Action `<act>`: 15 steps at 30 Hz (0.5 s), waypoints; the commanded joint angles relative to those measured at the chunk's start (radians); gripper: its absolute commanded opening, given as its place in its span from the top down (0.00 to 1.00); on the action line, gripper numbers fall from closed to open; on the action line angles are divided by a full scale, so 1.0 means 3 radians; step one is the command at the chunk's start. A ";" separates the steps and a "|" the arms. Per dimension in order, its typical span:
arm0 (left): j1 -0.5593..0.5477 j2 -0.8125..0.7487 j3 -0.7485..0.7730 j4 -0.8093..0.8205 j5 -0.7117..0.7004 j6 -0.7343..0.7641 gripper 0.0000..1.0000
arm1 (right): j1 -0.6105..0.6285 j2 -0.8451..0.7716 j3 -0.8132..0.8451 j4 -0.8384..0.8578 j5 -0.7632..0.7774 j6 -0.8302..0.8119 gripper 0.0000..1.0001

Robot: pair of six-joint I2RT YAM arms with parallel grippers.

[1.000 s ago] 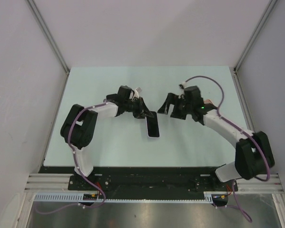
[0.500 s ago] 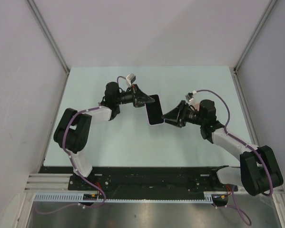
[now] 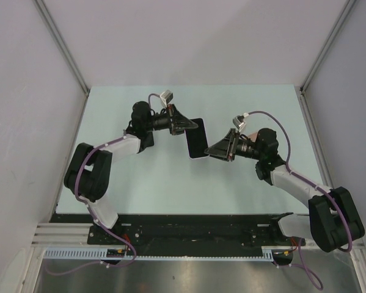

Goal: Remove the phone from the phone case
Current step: Remove the phone case from the phone.

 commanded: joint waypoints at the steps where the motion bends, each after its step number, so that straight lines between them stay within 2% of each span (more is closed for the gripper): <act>1: 0.0037 -0.0272 0.0284 -0.0463 -0.0056 0.0295 1.00 | 0.0031 -0.0118 0.0056 0.0035 -0.0097 -0.0098 0.60; 4: 0.0048 -0.0302 0.0320 -0.0479 -0.0066 0.0316 1.00 | 0.0042 -0.0113 0.0056 0.0019 -0.0077 -0.0098 0.66; 6: 0.0053 -0.0307 0.0320 -0.0464 -0.0071 0.0296 0.99 | 0.0052 -0.0103 0.0056 0.0111 -0.0107 -0.0068 0.77; 7: 0.0058 -0.0318 0.0310 -0.0474 -0.0076 0.0301 1.00 | 0.0067 -0.0103 0.0056 0.0137 -0.0102 -0.0067 0.88; 10: 0.0063 -0.0338 0.0274 -0.0525 -0.0102 0.0332 1.00 | 0.0113 -0.0103 0.0051 0.0213 -0.0036 -0.0032 1.00; 15: 0.0088 -0.0343 0.0289 -0.0698 -0.0143 0.0413 1.00 | 0.0225 -0.0153 0.0020 0.0612 -0.0036 0.0091 1.00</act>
